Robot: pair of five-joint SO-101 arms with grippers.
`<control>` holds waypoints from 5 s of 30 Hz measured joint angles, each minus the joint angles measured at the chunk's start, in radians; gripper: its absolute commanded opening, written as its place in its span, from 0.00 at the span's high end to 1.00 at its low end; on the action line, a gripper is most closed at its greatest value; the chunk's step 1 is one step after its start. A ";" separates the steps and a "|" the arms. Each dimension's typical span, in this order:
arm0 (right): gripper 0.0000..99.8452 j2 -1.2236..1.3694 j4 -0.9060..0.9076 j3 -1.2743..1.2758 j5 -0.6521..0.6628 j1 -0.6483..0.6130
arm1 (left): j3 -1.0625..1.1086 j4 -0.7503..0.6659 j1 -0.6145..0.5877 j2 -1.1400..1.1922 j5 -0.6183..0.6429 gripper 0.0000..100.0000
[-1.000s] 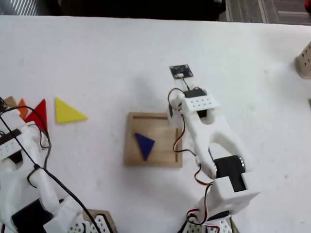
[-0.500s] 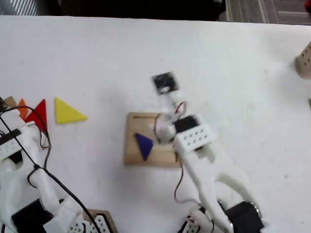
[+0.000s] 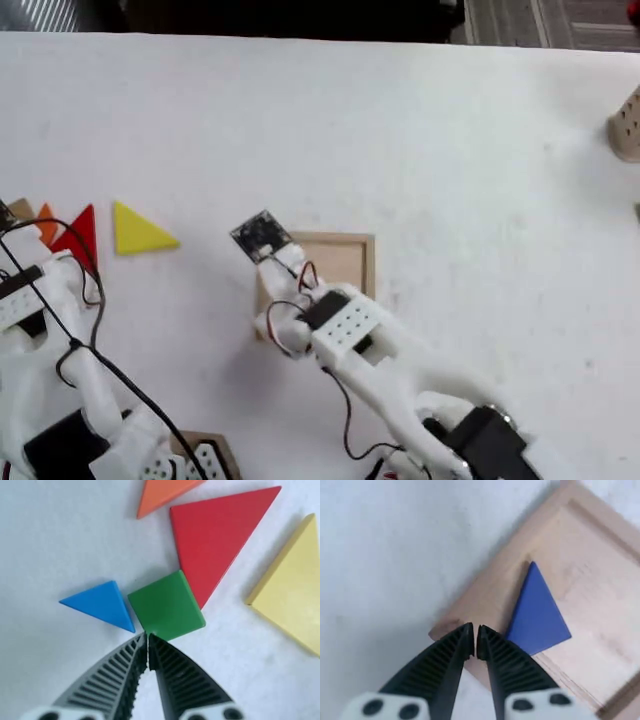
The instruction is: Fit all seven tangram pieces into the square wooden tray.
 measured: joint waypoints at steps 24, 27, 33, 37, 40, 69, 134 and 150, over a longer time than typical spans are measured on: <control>0.98 0.086 0.124 -0.137 0.068 0.101 | 0.000 0.000 0.000 0.000 0.000 0.98; 0.98 0.086 0.069 -0.137 0.023 0.081 | 0.000 0.000 0.000 0.000 0.000 0.98; 0.98 0.086 0.041 -0.137 0.003 0.083 | 0.000 0.000 0.000 0.000 0.000 0.98; 0.98 0.100 0.041 -0.137 0.003 0.127 | 0.000 0.000 0.000 0.000 0.000 0.98; 0.98 0.147 0.040 -0.147 0.008 0.144 | 0.000 0.000 0.000 0.000 0.000 0.98; 0.98 0.091 0.112 -0.120 0.009 0.161 | 0.000 0.000 0.000 0.000 0.000 0.98; 0.98 0.181 0.048 -0.186 0.107 0.296 | 0.000 0.000 0.000 0.000 0.000 0.98; 0.98 0.316 0.138 -0.344 0.107 0.413 | 0.000 0.000 0.000 0.000 0.000 0.98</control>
